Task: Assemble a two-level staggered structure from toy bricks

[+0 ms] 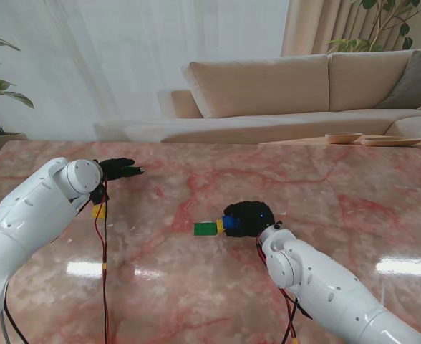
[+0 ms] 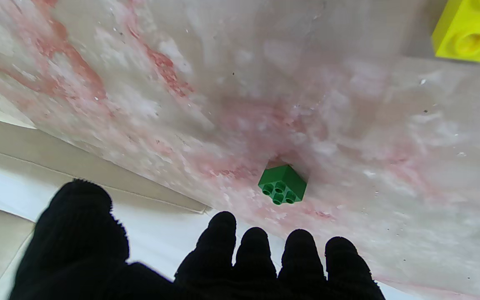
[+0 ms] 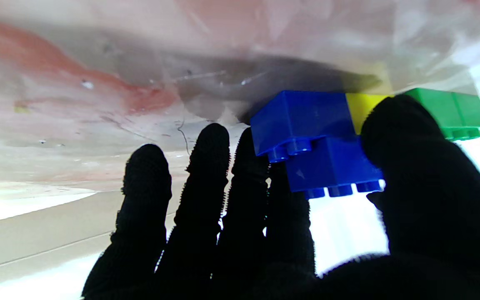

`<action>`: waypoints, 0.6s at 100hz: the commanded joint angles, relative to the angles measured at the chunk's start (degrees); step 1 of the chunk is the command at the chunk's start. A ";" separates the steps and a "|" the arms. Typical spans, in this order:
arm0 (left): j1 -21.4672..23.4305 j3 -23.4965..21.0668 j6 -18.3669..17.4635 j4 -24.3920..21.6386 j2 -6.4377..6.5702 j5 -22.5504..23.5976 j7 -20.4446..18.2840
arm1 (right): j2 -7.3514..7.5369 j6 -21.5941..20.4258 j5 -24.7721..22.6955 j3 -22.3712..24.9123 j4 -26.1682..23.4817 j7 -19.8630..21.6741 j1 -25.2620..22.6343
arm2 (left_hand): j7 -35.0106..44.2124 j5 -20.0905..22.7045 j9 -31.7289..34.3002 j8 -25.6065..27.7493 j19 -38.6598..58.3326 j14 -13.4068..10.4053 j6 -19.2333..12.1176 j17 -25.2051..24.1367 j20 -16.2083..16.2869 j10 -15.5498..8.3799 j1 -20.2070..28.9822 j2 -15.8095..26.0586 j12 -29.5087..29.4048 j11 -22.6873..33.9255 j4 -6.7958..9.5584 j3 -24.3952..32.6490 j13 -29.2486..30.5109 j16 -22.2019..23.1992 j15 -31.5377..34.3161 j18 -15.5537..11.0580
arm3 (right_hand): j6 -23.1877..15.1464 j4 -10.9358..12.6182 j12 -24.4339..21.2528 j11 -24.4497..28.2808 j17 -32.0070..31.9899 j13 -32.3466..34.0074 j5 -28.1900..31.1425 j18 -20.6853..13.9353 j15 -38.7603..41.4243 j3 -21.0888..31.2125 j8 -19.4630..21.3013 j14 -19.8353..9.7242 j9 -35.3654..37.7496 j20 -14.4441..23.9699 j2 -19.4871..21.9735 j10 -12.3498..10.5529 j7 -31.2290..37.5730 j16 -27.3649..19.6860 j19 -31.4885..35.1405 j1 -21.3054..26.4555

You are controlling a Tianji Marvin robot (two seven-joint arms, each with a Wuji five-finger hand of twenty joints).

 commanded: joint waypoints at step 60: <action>-13.35 12.07 -12.41 29.97 -12.06 -5.40 4.19 | 0.25 -0.77 0.71 0.31 0.06 2.40 -0.53 | -4.38 -3.38 -2.33 -3.03 -2.51 -3.97 -1.38 0.26 -4.33 -2.33 -2.59 3.63 -1.68 -1.34 1.16 -1.94 -2.75 -2.21 -1.87 -2.17 | -0.42 0.29 -0.66 -1.20 0.46 2.36 1.89 -0.45 1.36 0.63 -0.31 -0.77 1.46 0.66 0.30 0.19 0.36 1.73 2.27 -0.48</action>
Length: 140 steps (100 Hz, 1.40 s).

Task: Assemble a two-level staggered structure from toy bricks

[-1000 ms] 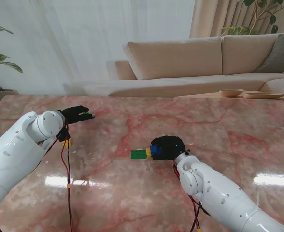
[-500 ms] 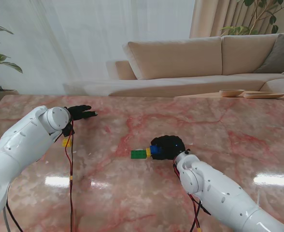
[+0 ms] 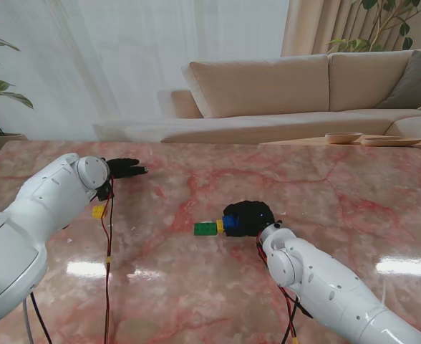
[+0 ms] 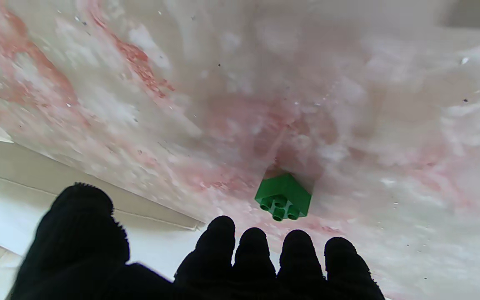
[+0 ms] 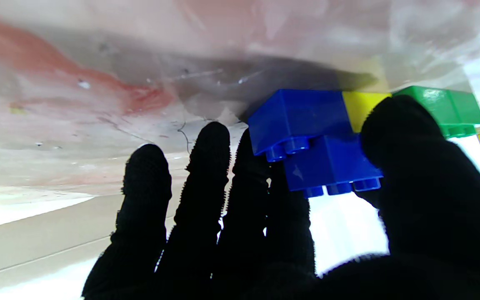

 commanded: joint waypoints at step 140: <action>9.95 -2.23 0.83 -16.94 6.76 0.74 -2.17 | 0.85 0.73 -0.09 0.37 -2.13 4.30 -2.09 | 6.66 5.11 2.05 7.89 7.55 5.91 5.50 -2.29 20.13 8.22 -2.60 1.51 17.13 10.63 0.80 -1.77 0.45 25.39 7.00 0.34 | -0.63 -0.08 -0.68 -0.51 0.50 1.50 2.29 -0.23 0.94 2.21 -0.48 -0.71 1.43 0.55 0.46 0.60 0.49 1.30 2.23 -0.65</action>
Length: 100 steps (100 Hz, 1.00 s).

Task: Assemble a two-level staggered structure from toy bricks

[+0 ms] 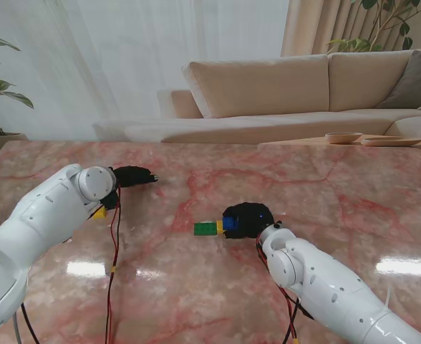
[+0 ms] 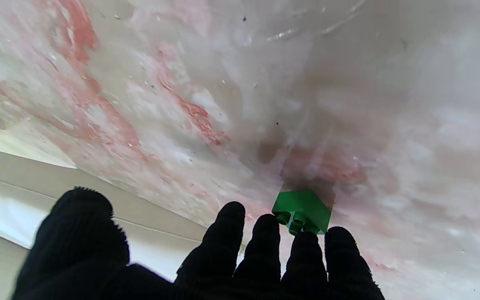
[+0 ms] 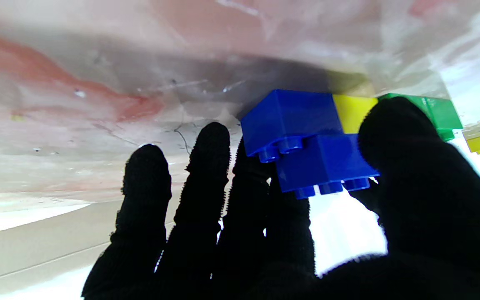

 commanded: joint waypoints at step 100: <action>24.45 -21.53 1.97 -36.68 8.64 15.03 -1.10 | 0.05 1.20 -0.39 -0.54 0.24 0.75 -1.33 | 0.90 -0.64 -1.18 0.25 -2.06 -1.29 -6.30 -0.46 0.68 -5.28 1.16 -3.21 -1.25 -5.83 0.59 -0.56 2.00 3.62 5.98 0.66 | -0.51 -0.18 -0.63 -0.39 0.44 1.59 1.22 -0.18 0.83 1.60 -0.53 -0.66 1.46 0.52 0.12 0.79 0.47 1.25 2.09 -0.60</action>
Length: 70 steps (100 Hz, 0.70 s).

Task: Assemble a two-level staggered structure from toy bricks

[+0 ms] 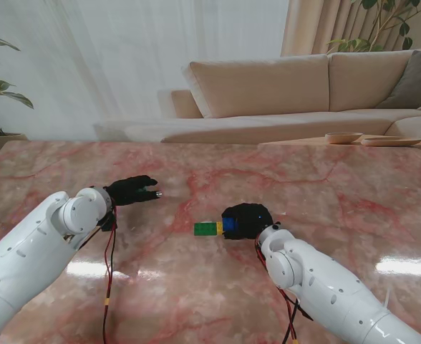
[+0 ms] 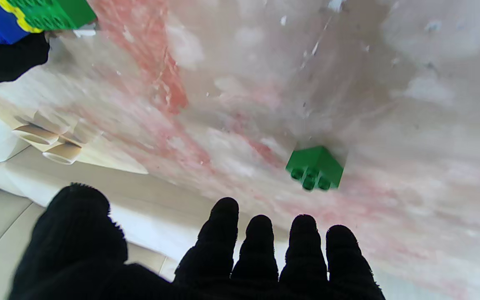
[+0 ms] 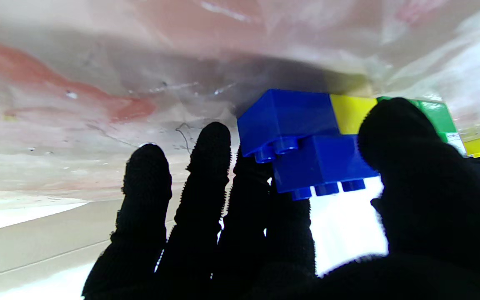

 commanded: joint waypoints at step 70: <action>-11.37 8.78 7.45 12.98 -1.43 1.63 4.21 | -0.22 0.13 0.64 0.43 1.73 -0.05 -1.30 | 11.23 6.10 1.83 -0.17 -1.68 2.75 5.86 -0.71 -1.76 3.99 -0.71 -32.97 6.81 11.24 -9.60 32.33 -2.59 7.24 1.86 1.38 | -0.44 -0.13 -0.60 -0.34 0.52 1.73 1.27 -0.17 0.84 0.64 -0.40 -0.61 1.81 0.48 0.15 0.91 0.58 1.31 2.08 -0.57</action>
